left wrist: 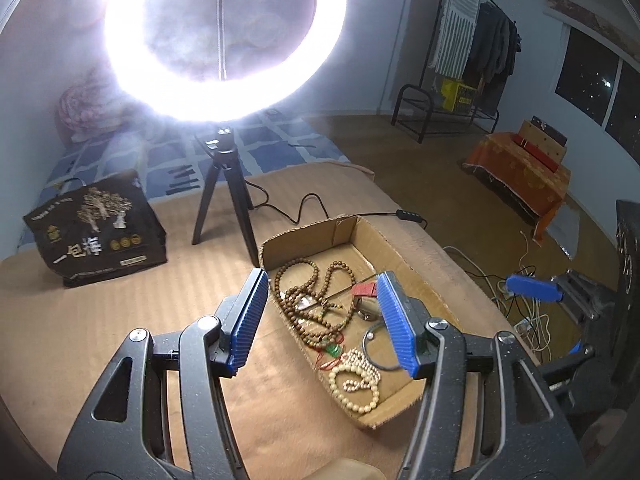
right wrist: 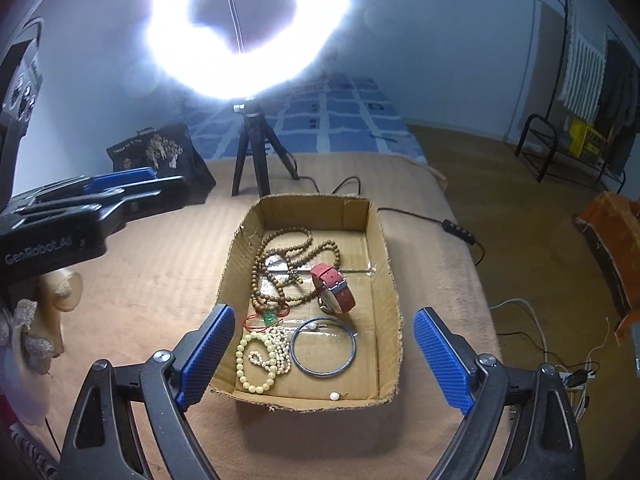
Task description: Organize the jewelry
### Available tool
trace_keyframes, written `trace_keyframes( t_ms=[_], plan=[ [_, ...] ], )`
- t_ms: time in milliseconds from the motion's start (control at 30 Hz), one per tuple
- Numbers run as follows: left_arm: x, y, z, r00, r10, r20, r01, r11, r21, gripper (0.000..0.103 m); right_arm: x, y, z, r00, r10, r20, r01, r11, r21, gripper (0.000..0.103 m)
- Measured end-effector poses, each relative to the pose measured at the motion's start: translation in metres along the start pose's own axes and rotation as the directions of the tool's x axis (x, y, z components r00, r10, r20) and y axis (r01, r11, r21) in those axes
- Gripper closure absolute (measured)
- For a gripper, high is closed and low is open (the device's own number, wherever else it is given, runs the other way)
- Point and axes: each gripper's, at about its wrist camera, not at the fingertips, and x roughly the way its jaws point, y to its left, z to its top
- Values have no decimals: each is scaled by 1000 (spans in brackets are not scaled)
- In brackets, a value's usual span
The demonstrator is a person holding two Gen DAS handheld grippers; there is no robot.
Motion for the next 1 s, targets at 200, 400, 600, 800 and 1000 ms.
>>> trace_keyframes(
  t_ms=[200,400,600,800,1000],
  plan=[
    [-41,2,-12,999,14,41,-13,1000,-15,31,-31,3,-3,998,-27,62,27,1000,3,8],
    [-77,-1,-32,998,33,61,-33,999,-3,26,-55,13,-12,994,-45,103,47,999,-25,6],
    [-104,-3,-53,997,50,65,-50,999,0,25,-74,23,-21,991,-46,126,50,998,-35,6],
    [-131,-7,-78,992,81,98,-82,997,11,24,-91,29,-30,986,-58,158,61,998,-14,0],
    [-148,-16,-97,989,94,114,-99,995,34,13,-106,32,-36,979,-67,194,67,998,9,0]
  ],
)
